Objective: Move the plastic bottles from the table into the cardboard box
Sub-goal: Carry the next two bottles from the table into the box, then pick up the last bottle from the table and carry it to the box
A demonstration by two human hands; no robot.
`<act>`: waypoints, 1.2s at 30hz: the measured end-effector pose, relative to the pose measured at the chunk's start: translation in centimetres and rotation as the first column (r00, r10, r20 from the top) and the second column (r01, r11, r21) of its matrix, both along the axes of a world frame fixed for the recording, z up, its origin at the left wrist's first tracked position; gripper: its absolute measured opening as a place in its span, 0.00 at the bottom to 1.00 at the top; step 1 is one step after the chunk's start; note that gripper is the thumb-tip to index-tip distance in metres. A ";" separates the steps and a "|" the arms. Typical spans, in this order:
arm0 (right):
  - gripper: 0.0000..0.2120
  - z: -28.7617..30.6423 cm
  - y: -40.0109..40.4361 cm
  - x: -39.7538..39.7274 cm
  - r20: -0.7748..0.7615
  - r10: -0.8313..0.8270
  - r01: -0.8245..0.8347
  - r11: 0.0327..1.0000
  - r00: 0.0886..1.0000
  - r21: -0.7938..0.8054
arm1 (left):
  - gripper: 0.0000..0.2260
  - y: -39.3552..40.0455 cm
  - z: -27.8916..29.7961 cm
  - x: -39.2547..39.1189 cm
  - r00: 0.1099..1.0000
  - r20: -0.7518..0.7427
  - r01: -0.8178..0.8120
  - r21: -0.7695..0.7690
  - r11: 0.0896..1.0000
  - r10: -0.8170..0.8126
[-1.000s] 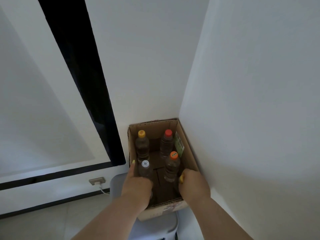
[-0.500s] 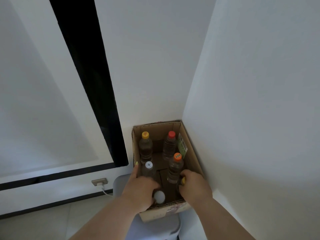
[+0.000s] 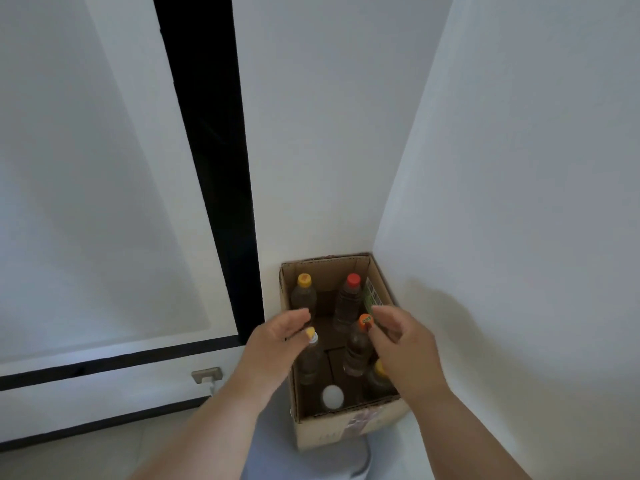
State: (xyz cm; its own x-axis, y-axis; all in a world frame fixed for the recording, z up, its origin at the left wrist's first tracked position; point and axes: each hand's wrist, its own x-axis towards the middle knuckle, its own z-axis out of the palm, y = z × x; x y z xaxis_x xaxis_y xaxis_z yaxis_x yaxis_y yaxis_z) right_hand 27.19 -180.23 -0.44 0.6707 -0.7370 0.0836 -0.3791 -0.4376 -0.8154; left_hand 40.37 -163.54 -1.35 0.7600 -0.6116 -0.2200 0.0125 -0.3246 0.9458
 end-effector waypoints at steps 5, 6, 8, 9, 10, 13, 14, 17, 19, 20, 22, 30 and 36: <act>0.09 6.4 2.8 -0.9 0.443 -0.155 -0.105 0.854 0.883 0.509 | 0.23 2.0 6.1 -0.1 0.903 -0.425 -0.172 -0.494 0.853 -0.065; 0.09 7.5 3.5 -1.4 0.503 -0.178 -0.170 0.804 0.846 0.570 | 0.23 2.5 7.1 -0.4 0.880 -0.464 -0.200 -0.559 0.805 -0.104; 0.10 9.4 5.0 -2.7 0.587 -0.216 -0.273 0.726 0.780 0.631 | 0.23 3.6 8.8 -1.2 0.843 -0.510 -0.235 -0.635 0.736 -0.171; 0.12 10.3 5.8 -3.6 0.612 -0.224 -0.310 0.702 0.758 0.642 | 0.24 4.2 9.5 -1.8 0.826 -0.525 -0.244 -0.659 0.711 -0.203; 0.14 11.0 6.7 -4.6 0.632 -0.225 -0.343 0.682 0.742 0.646 | 0.25 4.9 10.1 -2.4 0.811 -0.535 -0.249 -0.681 0.689 -0.236; 0.23 13.1 9.9 -7.5 0.696 -0.205 -0.436 0.650 0.688 0.622 | 0.28 7.5 11.9 -4.7 0.805 -0.514 -0.233 -0.733 0.639 -0.296; 0.26 13.7 11.0 -8.4 0.710 -0.195 -0.454 0.649 0.677 0.611 | 0.29 8.4 12.6 -5.6 0.815 -0.497 -0.224 -0.745 0.628 -0.299; 0.28 15.2 14.5 -11.6 0.747 -0.145 -0.506 0.651 0.649 0.566 | 0.31 12.0 14.4 -9.1 0.852 -0.431 -0.183 -0.777 0.602 -0.297; 0.28 16.0 17.1 -14.2 0.767 -0.117 -0.537 0.648 0.631 0.541 | 0.31 14.8 15.4 -12.1 0.873 -0.399 -0.174 -0.791 0.586 -0.280; 0.29 16.2 18.3 -15.7 0.776 -0.104 -0.553 0.643 0.622 0.530 | 0.31 16.2 15.7 -13.7 0.879 -0.386 -0.164 -0.796 0.583 -0.279; 0.33 16.8 21.2 -19.1 0.791 -0.080 -0.589 0.624 0.607 0.515 | 0.32 19.3 16.2 -17.6 0.896 -0.364 -0.163 -0.804 0.572 -0.256; 0.26 18.1 31.7 -32.2 0.788 0.006 -0.634 0.597 0.616 0.491 | 0.33 30.6 17.6 -32.5 0.922 -0.335 -0.169 -0.798 0.579 -0.194; 0.25 19.6 39.6 -39.5 0.806 0.033 -0.651 0.608 0.591 0.453 | 0.32 39.2 19.2 -39.7 0.937 -0.321 -0.185 -0.792 0.582 -0.139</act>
